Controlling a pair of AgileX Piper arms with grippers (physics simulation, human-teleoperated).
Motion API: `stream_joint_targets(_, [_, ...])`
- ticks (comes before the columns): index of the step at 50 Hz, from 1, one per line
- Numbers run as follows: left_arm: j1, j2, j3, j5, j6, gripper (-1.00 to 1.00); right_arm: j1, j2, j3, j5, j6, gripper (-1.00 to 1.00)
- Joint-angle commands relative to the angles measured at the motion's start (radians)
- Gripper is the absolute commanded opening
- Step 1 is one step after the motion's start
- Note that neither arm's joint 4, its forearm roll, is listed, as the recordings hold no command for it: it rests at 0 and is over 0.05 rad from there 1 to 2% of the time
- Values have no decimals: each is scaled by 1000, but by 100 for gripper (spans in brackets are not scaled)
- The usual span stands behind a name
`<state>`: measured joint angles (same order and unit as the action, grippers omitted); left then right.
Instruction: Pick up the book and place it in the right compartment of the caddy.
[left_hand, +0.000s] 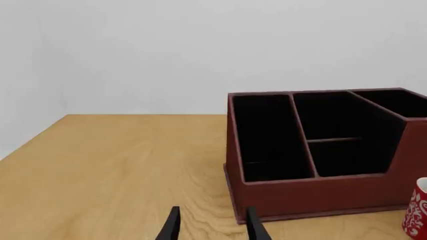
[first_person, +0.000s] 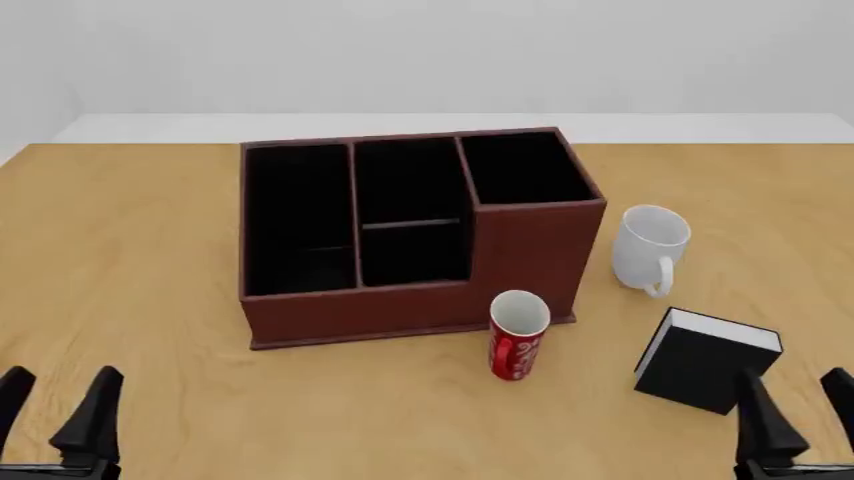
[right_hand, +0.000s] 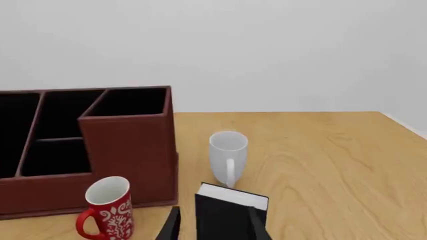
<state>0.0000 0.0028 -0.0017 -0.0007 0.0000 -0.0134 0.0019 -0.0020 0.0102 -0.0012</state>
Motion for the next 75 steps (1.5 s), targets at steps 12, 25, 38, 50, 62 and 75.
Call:
stream_joint_targets(12, [0,4,-3,-1,0,100,59,138,-82,-29,-20,100])
stream_joint_targets(25, [0,4,-3,-1,0,100,121,353,-226,3,-147,100])
stream_joint_targets(38, [0,4,-3,-1,0,100,157,448,-347,152,-324,100])
stream_joint_targets(50, [0,4,-3,-1,0,100,142,512,-488,312,-449,100])
stream_joint_targets(62, [0,4,-3,-1,0,100,176,611,-642,475,-562,100])
stream_joint_targets(75, [0,4,-3,-1,0,100,194,722,-804,629,-608,100])
